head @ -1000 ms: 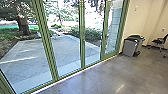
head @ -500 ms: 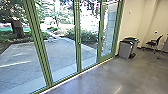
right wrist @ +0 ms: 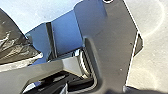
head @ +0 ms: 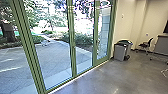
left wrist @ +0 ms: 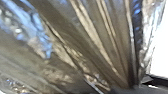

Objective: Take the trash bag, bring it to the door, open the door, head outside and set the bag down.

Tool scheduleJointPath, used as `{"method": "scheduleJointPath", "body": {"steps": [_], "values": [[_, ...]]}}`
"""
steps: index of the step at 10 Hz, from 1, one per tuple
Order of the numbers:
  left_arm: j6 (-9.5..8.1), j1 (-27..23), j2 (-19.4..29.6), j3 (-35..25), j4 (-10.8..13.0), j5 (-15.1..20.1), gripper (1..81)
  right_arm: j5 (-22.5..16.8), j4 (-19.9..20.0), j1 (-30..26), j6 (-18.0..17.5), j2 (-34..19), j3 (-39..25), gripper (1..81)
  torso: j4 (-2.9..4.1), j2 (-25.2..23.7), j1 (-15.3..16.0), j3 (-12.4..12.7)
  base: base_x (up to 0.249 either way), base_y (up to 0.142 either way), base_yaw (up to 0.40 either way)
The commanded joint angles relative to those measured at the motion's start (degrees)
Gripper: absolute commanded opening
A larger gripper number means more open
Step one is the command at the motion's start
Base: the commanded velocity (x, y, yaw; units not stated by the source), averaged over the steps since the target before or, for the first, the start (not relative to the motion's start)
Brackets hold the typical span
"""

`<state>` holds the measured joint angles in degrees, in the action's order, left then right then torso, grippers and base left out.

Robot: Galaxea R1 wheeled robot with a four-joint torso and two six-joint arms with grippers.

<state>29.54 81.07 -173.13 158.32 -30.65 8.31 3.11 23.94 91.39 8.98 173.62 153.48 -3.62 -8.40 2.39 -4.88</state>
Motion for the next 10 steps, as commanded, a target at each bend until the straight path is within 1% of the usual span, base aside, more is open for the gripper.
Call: {"method": "scheduleJointPath", "body": {"steps": [1,3,4,5,6,7,8,9,10], "values": [[0.17,-3.9,0.2,0.1,0.1,3.8,1.0,-3.7,-0.1,-2.7,0.3,0.4,-0.5,81.1,0.0,0.0,0.0,0.0,0.142,-0.064,0.0],[0.17,-3.9,0.1,0.1,0.1,3.8,1.0,-3.7,-0.1,-2.8,0.2,0.4,-0.5,81.1,0.0,0.0,0.0,0.0,0.142,-0.063,0.0],[0.17,-3.9,0.1,0.1,0.1,3.8,1.0,-3.8,-0.2,-2.9,0.3,0.4,-0.5,81.1,-4.95,0.0,0.0,0.0,0.142,-0.063,0.0],[0.17,-3.9,0.2,0.1,0.1,3.8,1.0,-3.8,-0.3,-2.9,0.3,0.4,-0.5,81.1,-5.57,0.0,0.0,0.0,0.142,-0.064,0.0],[0.17,-3.9,0.4,0.1,0.1,3.8,1.0,-3.8,-0.4,-2.9,0.3,0.5,-0.6,81.1,-11.52,0.0,0.0,0.0,0.142,-0.064,0.0],[0.17,-3.9,0.4,0.1,0.1,3.8,1.0,-3.8,-0.5,-2.9,0.3,0.5,-0.6,81.1,-6.25,0.0,0.0,0.0,0.142,-0.064,0.0],[0.17,-3.9,0.3,0.1,0.1,3.8,1.0,-3.8,-0.6,-2.9,0.4,0.5,-0.6,81.1,-3.67,0.0,0.0,0.0,0.141,-0.063,0.0],[0.17,-3.9,0.3,0.1,0.1,3.8,1.0,-3.8,-0.6,-2.8,0.4,0.5,-0.6,81.1,-5.02,0.0,0.0,0.0,0.142,-0.063,0.0],[0.17,-3.9,0.3,0.1,0.1,3.8,1.0,-3.8,-0.7,-2.8,0.4,0.5,-0.6,81.1,-5.7,0.0,0.0,0.0,0.142,-0.064,0.0]]}}
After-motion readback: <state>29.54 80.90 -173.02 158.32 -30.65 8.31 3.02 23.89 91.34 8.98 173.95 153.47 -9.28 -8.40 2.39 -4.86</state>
